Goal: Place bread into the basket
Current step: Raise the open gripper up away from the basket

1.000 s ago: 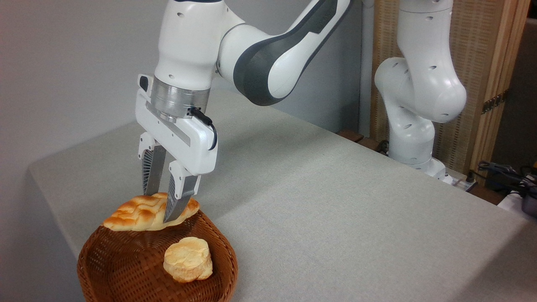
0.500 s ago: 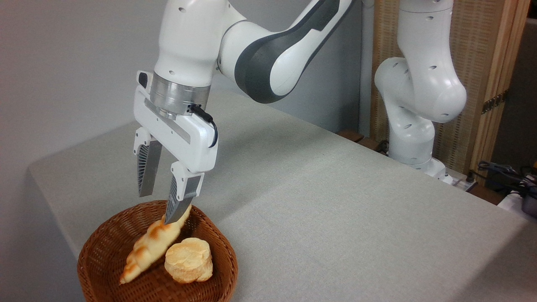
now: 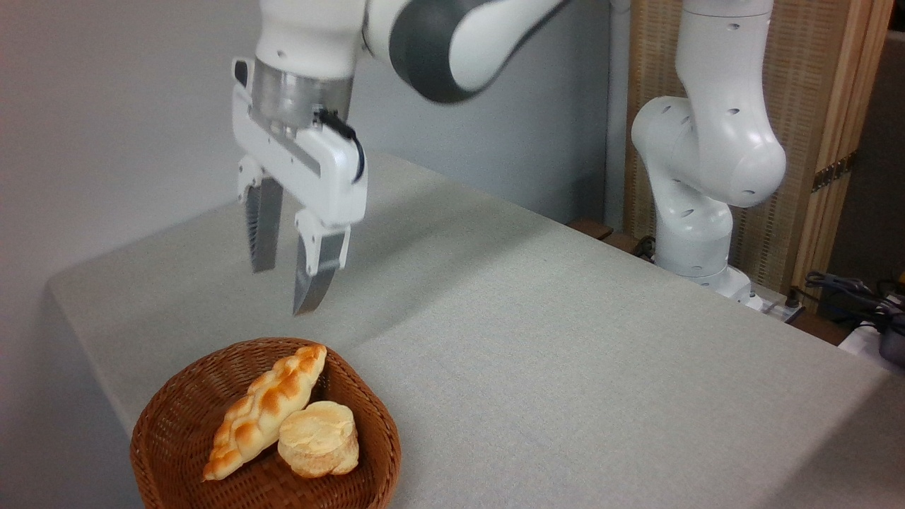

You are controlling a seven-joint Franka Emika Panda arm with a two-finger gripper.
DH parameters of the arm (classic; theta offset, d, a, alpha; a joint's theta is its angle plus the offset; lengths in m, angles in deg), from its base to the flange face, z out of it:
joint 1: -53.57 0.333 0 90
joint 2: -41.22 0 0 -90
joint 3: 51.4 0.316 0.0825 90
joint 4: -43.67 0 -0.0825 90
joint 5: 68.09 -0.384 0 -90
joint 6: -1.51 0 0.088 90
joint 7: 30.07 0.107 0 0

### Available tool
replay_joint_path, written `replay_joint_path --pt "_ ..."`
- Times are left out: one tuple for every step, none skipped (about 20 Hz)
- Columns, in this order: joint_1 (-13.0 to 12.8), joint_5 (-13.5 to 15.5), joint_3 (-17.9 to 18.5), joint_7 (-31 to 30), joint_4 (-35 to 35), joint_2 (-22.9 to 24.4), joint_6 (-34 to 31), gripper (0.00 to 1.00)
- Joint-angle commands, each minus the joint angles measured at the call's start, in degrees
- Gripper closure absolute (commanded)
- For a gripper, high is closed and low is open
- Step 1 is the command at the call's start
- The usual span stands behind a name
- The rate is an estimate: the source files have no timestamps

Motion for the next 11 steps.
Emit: replay_joint_path --pt "-0.34 -3.64 -0.58 -3.06 2.51 1.42 -7.98 0.0" --pt "-0.34 -4.51 -0.58 -3.15 2.51 1.68 -8.77 0.0" --pt "-0.34 -5.65 -0.58 -3.15 2.6 1.68 -10.0 0.0" --pt "-0.34 -6.44 -0.58 -3.24 2.6 1.68 -11.75 0.0" --pt "-0.34 -6.97 -0.58 -3.5 2.6 1.59 -13.68 0.0" --pt "-0.34 -7.41 -0.49 -4.02 2.51 1.59 -15.35 0.0" --pt "-0.34 -7.42 -0.4 -4.46 2.6 1.59 -15.89 0.0" --pt "-0.34 -7.42 -0.23 -4.82 2.6 1.51 -15.9 0.0" --pt "-0.25 -7.42 0.04 -5.08 2.6 1.59 -15.9 0.0" --pt "0.1 -6.81 0.21 -5.08 2.6 1.51 -15.9 0.0" --pt "0.28 -6.63 0.3 -5.0 2.6 1.51 -15.9 0.0"
